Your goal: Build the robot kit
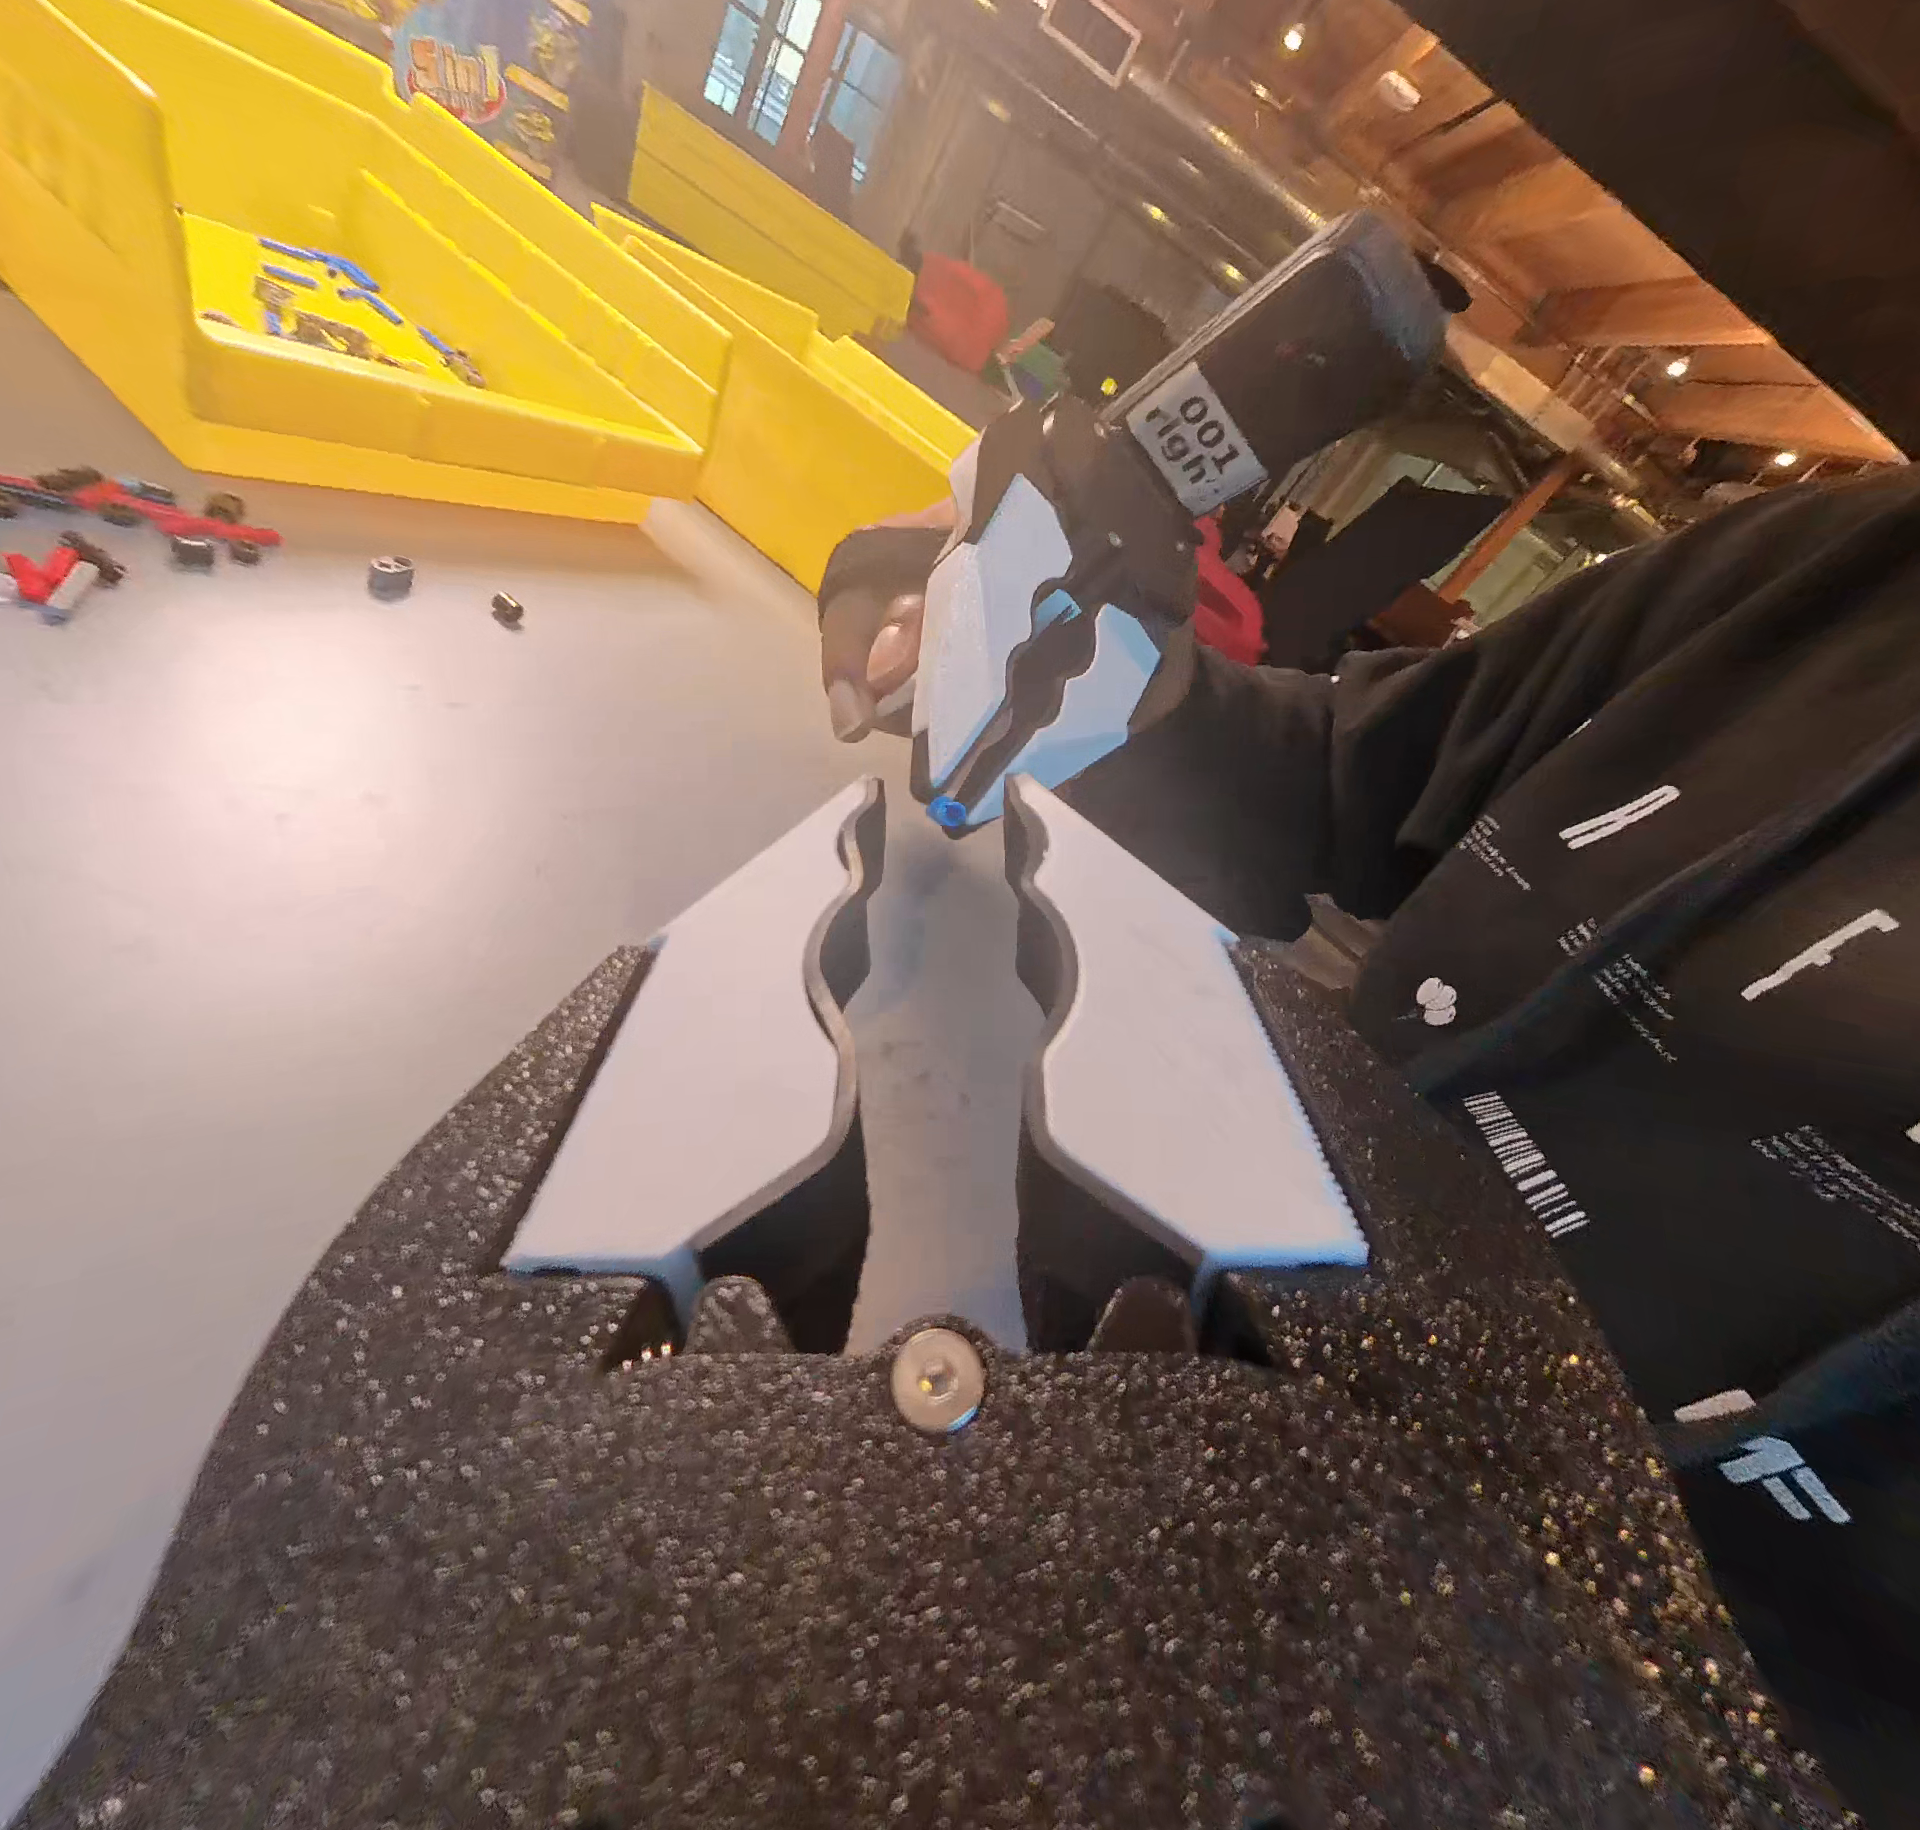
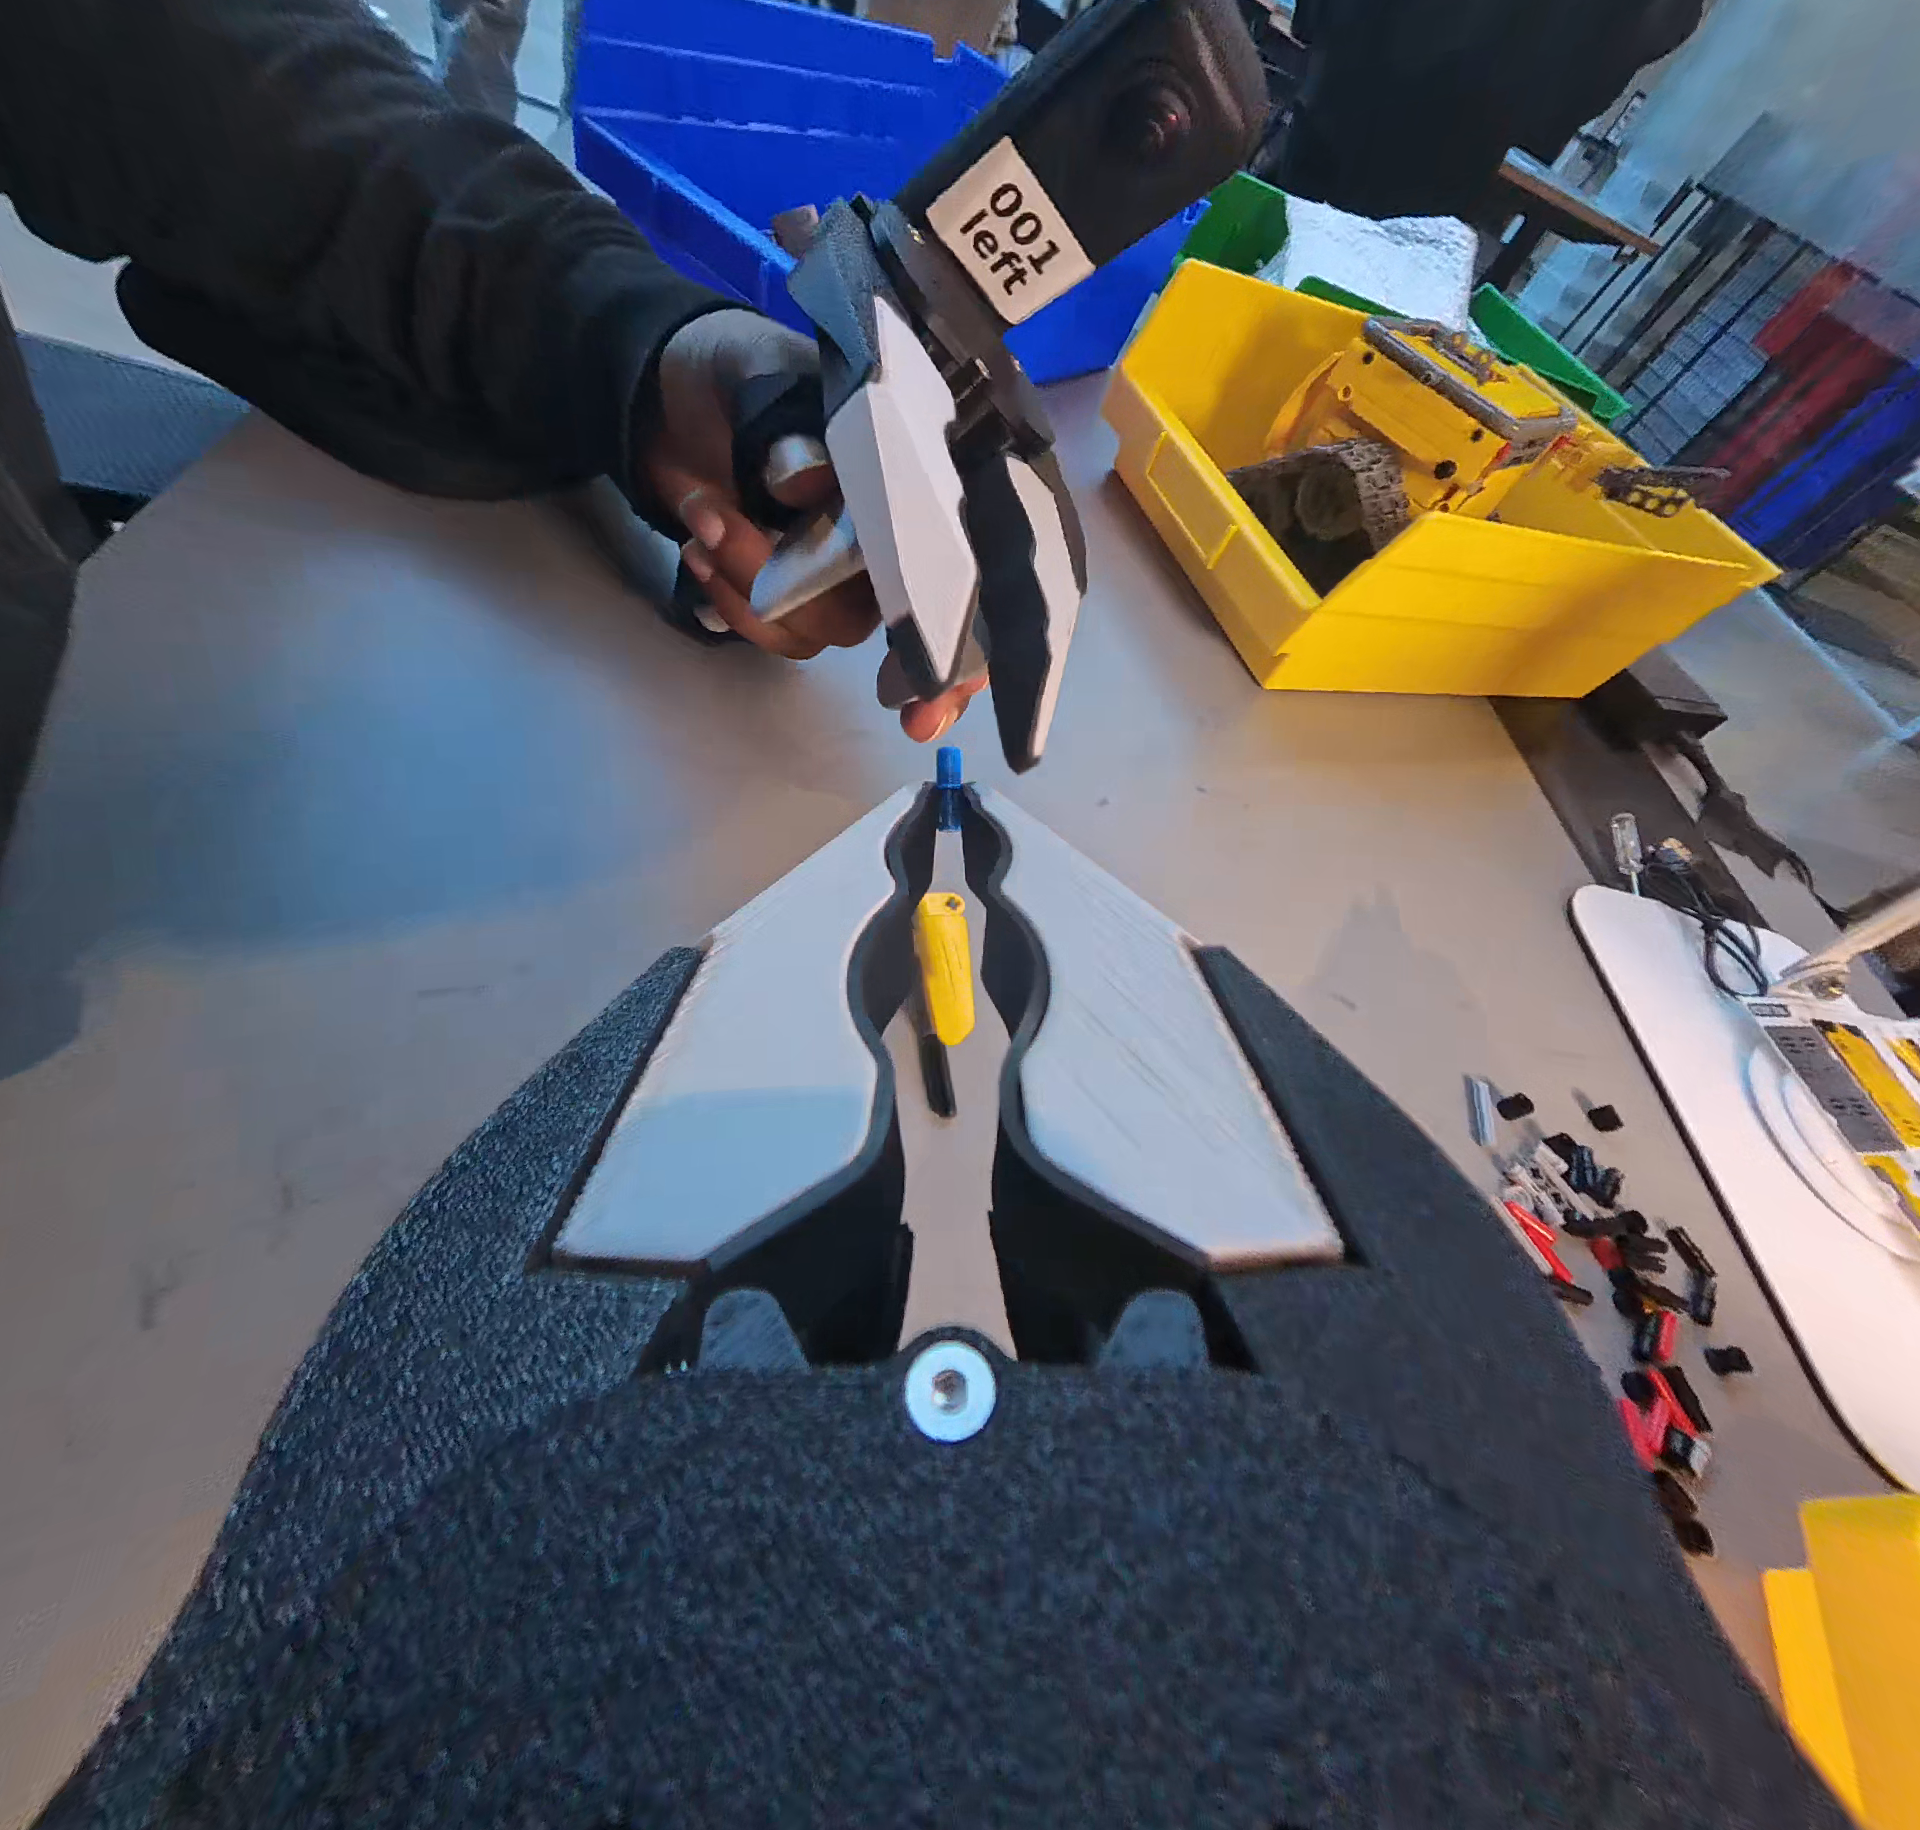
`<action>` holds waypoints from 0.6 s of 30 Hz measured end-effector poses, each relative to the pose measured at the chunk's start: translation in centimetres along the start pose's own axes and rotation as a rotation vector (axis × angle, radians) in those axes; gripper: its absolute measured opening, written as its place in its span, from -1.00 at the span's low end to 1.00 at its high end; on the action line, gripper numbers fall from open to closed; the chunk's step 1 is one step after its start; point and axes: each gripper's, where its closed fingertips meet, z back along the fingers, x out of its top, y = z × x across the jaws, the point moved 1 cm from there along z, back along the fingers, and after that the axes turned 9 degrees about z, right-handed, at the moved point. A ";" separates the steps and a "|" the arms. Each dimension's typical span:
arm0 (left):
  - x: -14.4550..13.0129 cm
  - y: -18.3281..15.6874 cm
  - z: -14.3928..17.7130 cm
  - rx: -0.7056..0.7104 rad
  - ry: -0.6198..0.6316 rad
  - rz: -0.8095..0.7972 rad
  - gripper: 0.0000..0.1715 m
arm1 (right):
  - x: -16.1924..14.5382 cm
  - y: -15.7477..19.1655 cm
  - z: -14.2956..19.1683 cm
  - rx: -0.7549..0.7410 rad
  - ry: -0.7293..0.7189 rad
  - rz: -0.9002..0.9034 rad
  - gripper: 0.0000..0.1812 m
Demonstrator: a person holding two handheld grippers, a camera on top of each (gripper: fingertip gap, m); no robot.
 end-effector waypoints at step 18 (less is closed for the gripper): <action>-1.7 -0.4 -0.2 -0.002 0.098 -0.041 -1.00 | 0.7 0.4 -0.2 -0.018 -0.020 0.031 -0.95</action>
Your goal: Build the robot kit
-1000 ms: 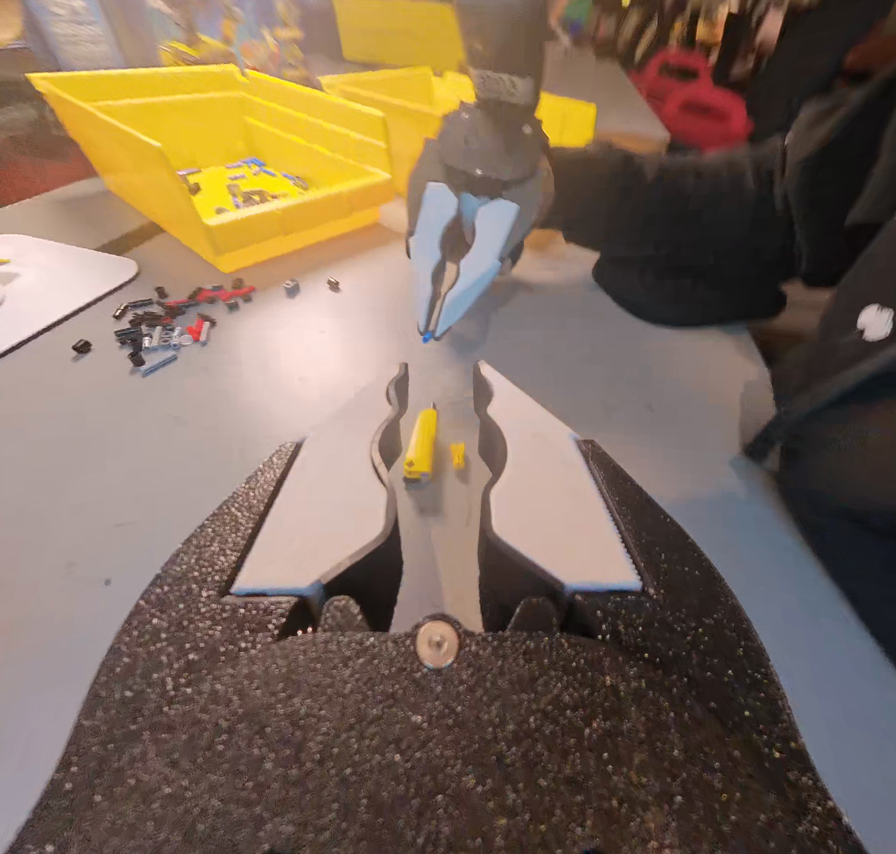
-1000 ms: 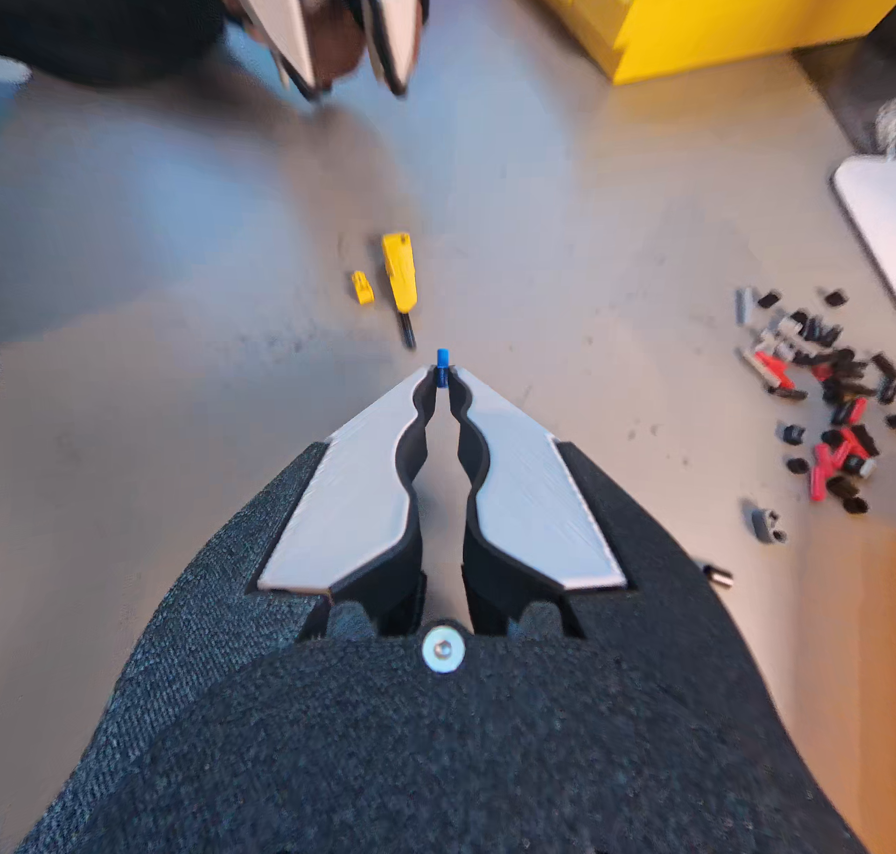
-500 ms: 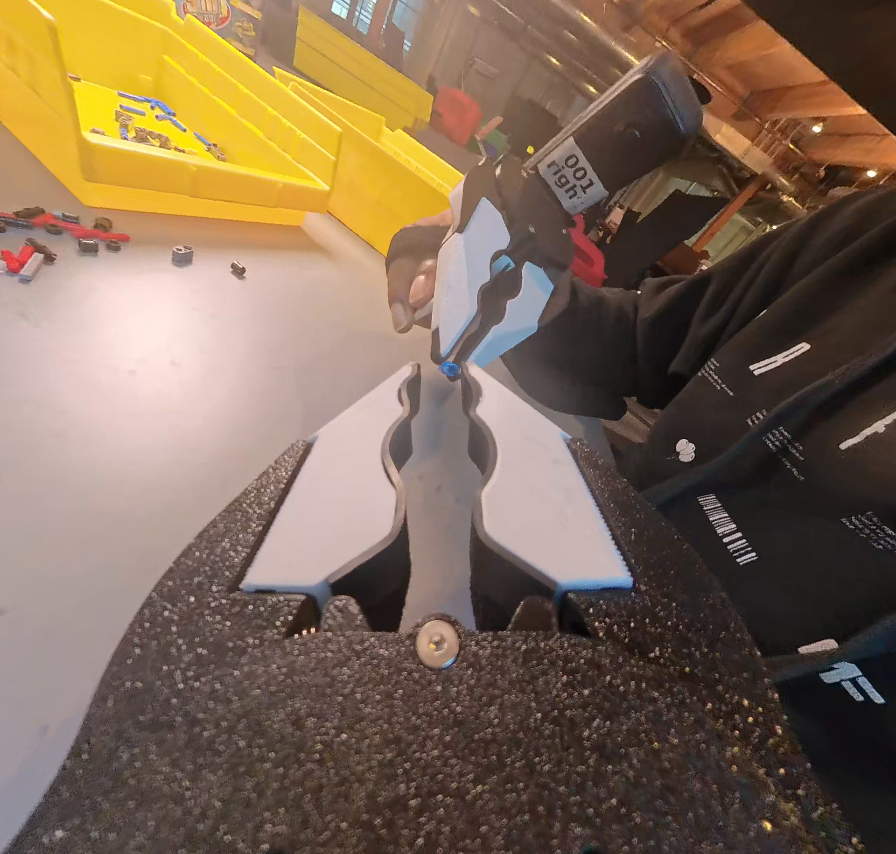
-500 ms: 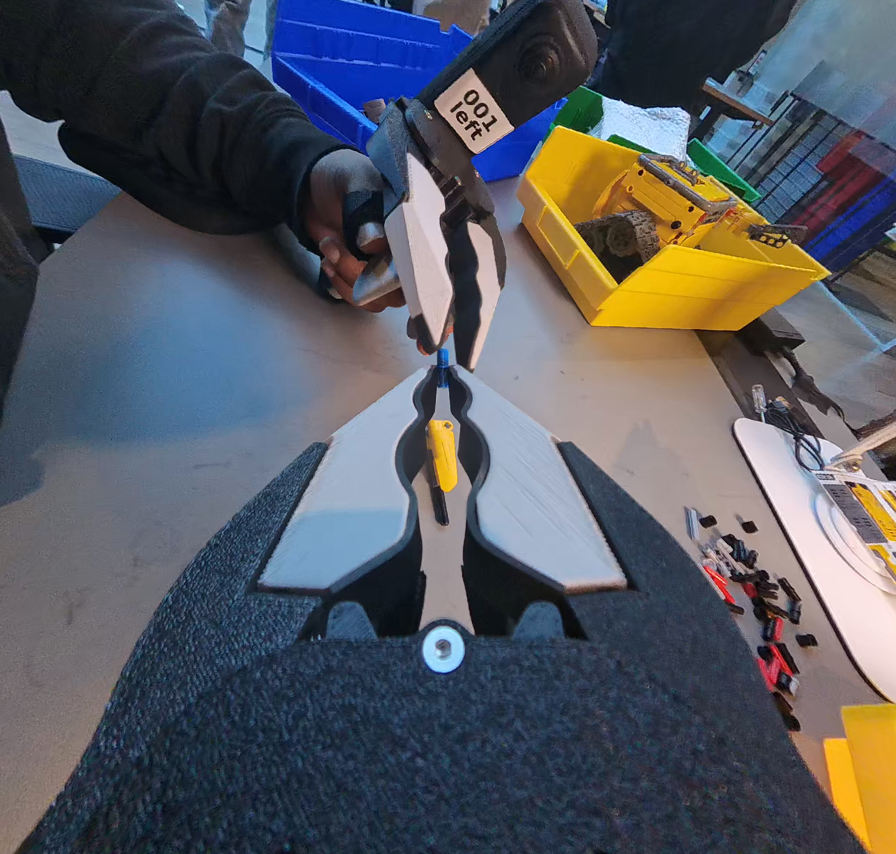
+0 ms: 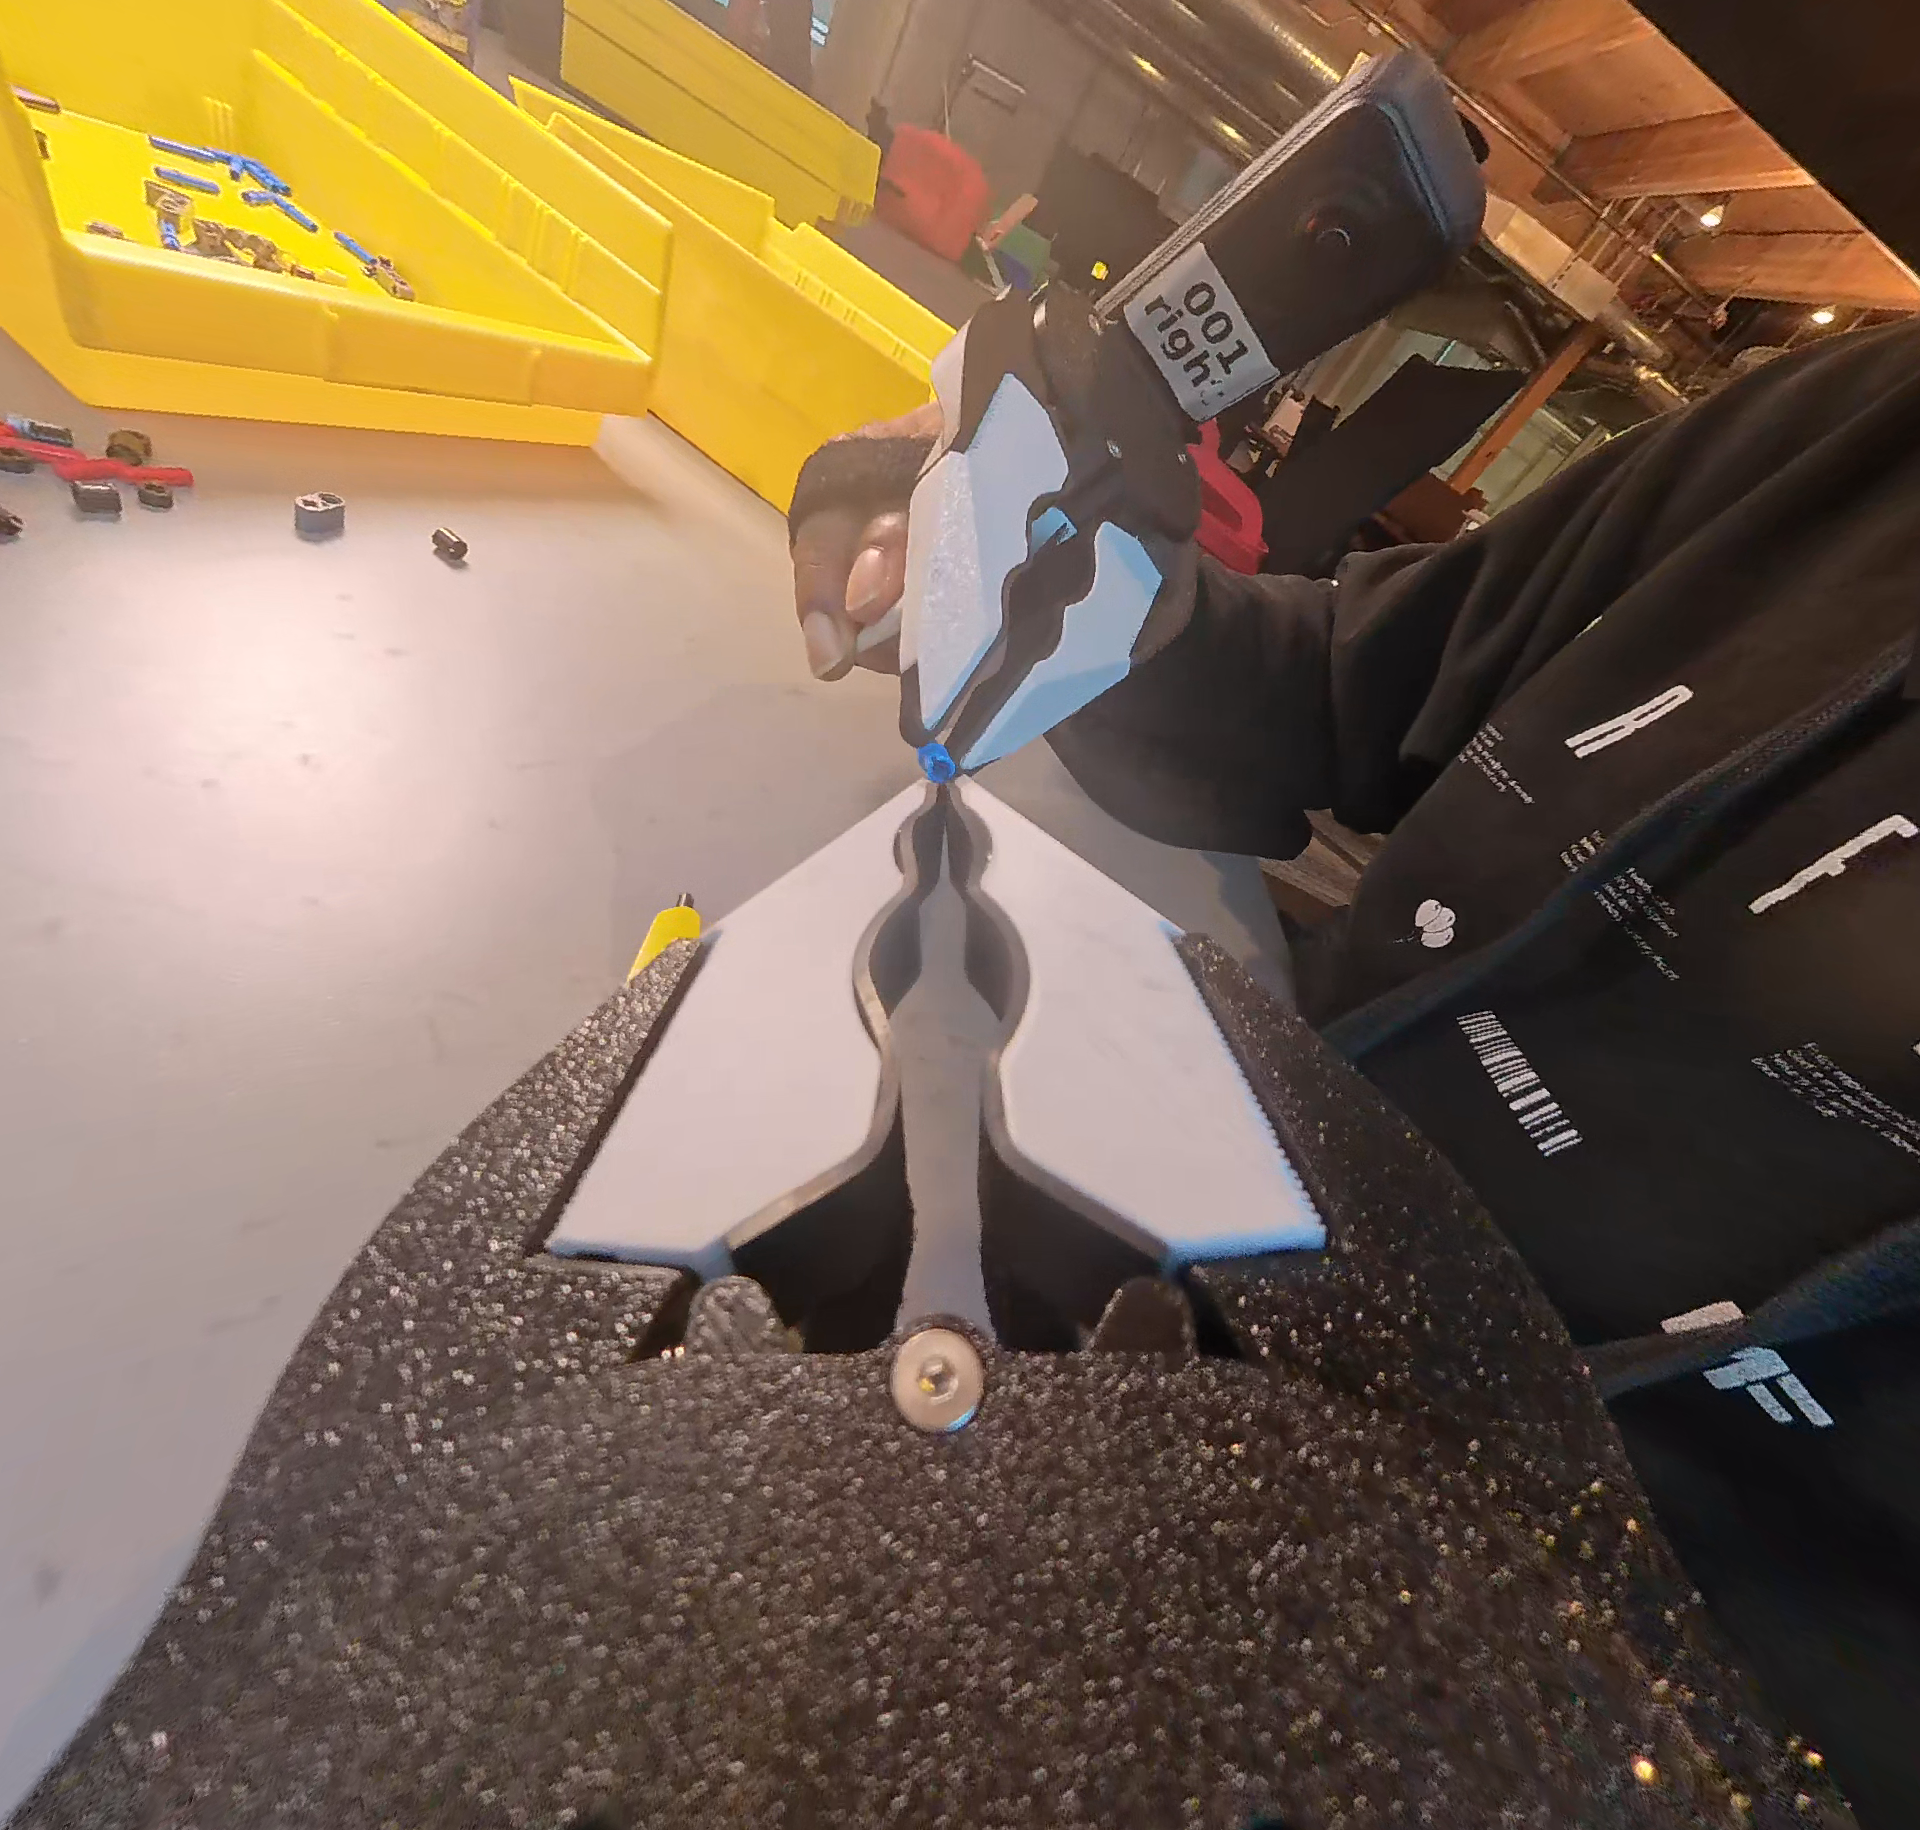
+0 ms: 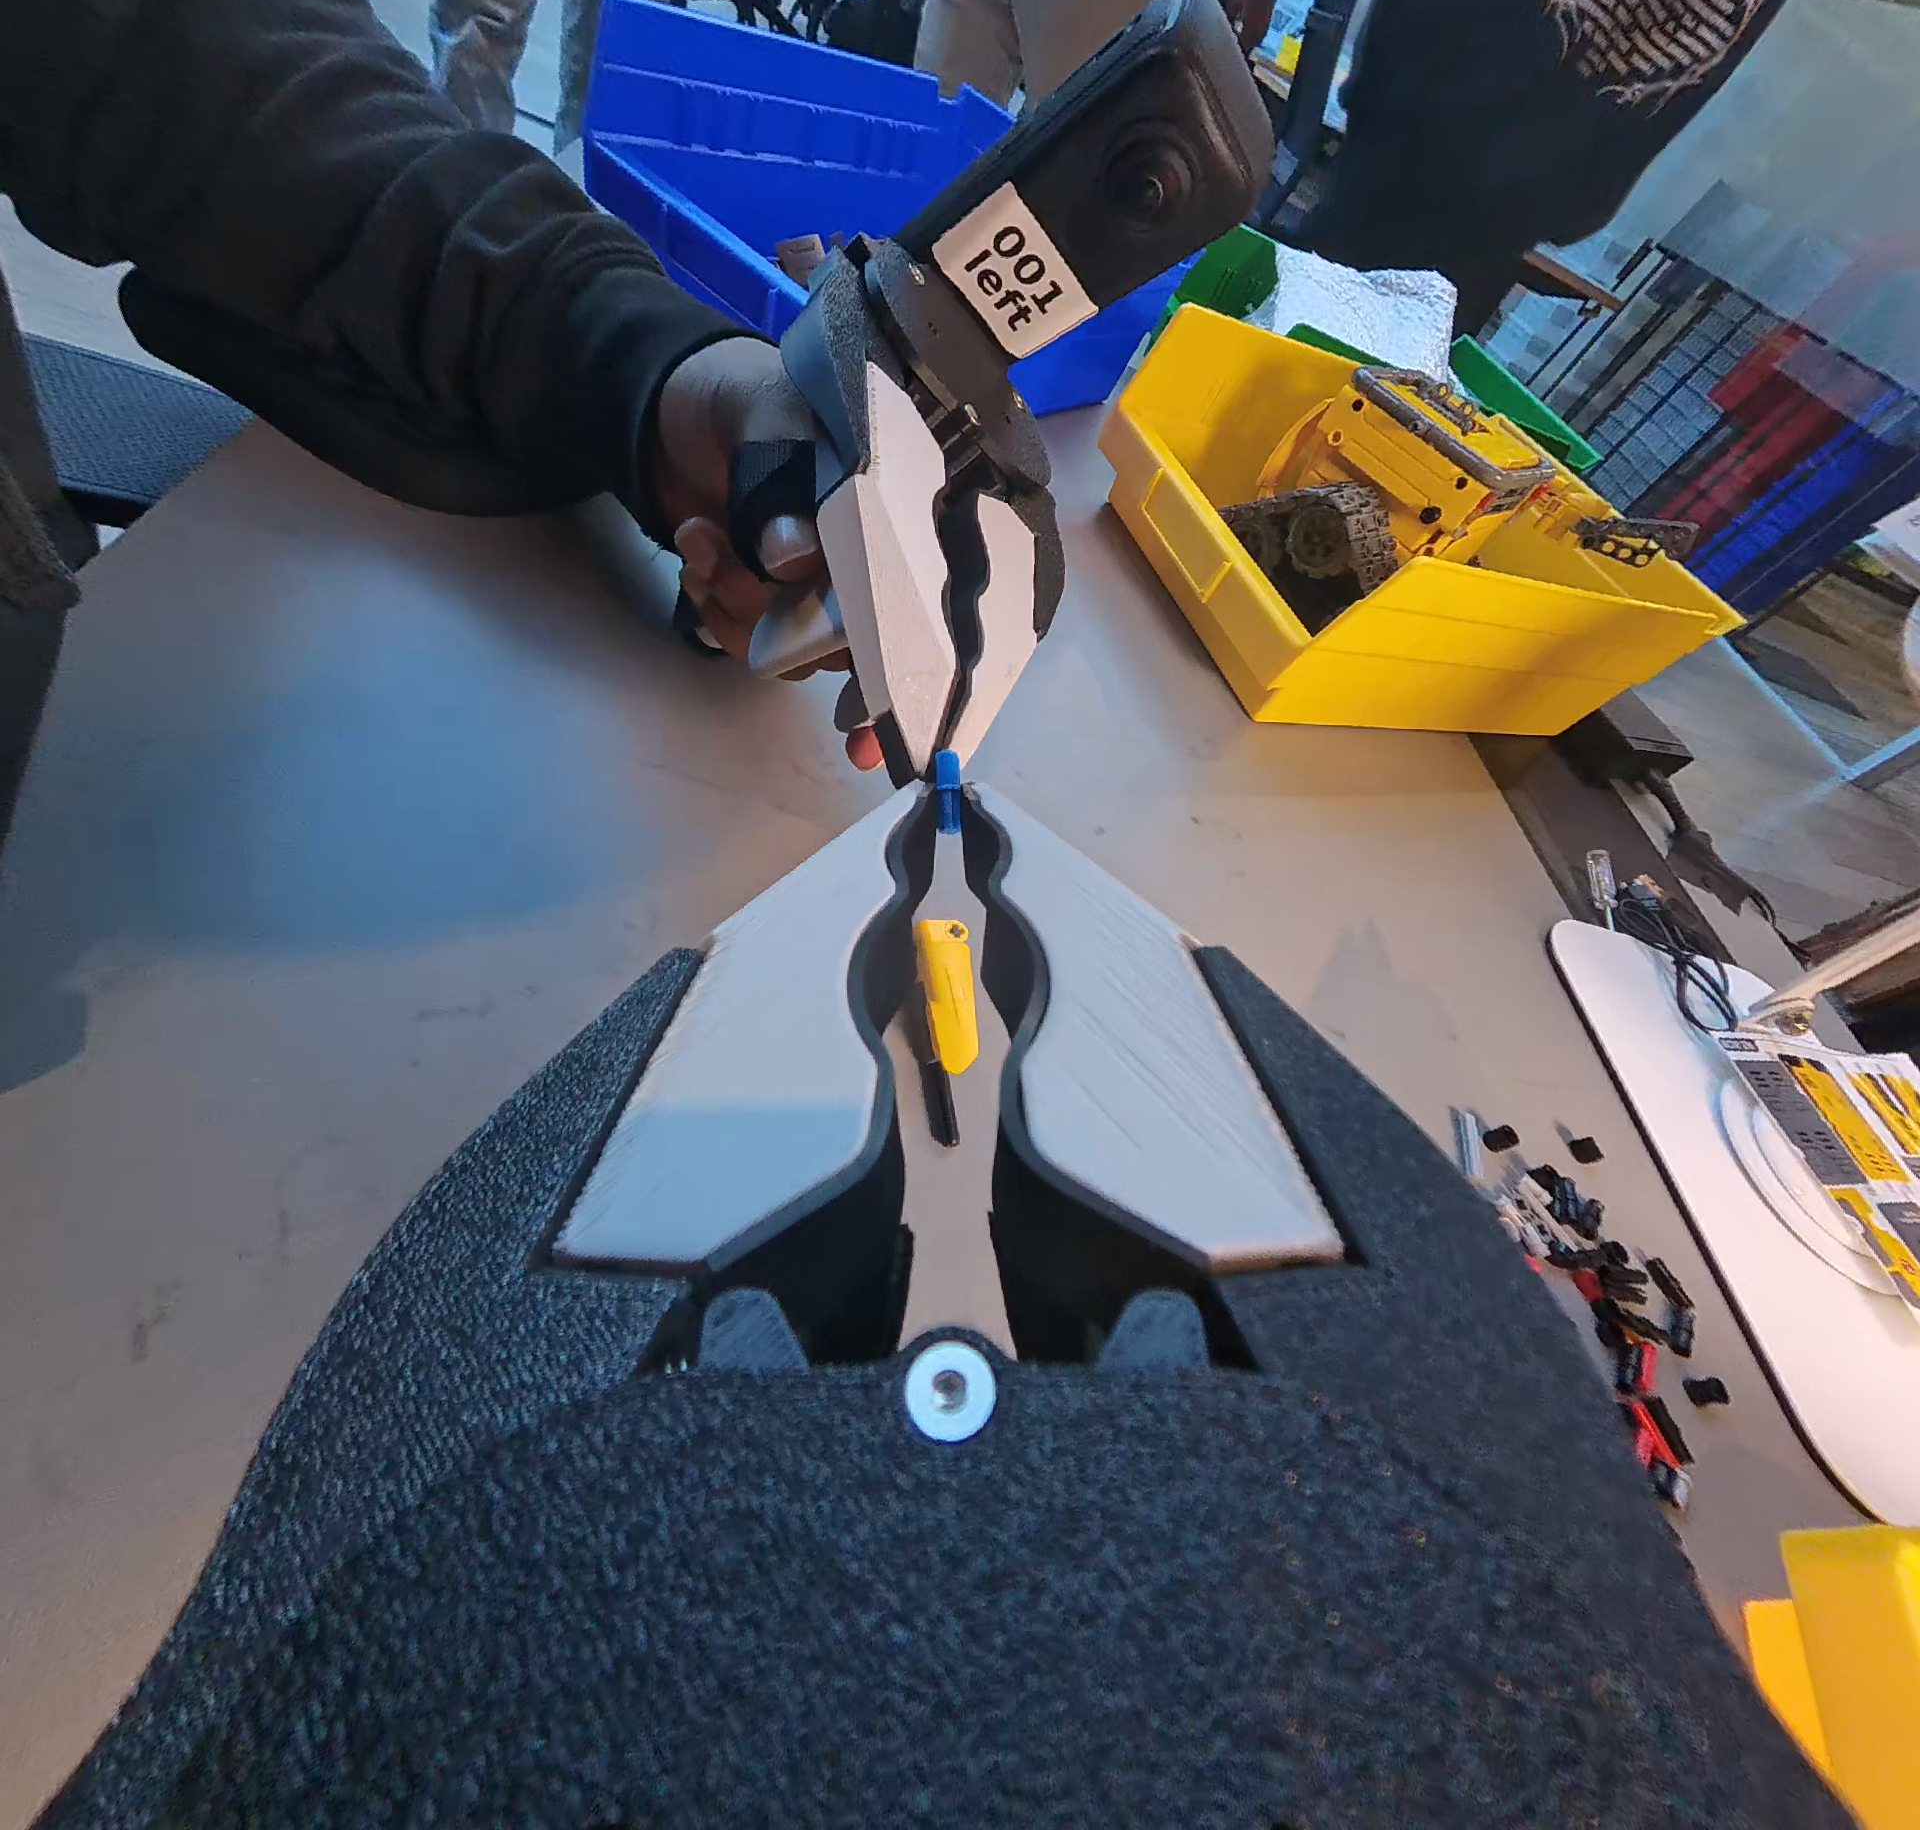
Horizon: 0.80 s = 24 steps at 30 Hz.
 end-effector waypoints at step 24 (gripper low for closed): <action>0.4 -0.1 0.2 -0.058 -0.035 0.099 -0.80 | 0.1 0.1 -0.1 -0.001 -0.013 -0.002 -0.95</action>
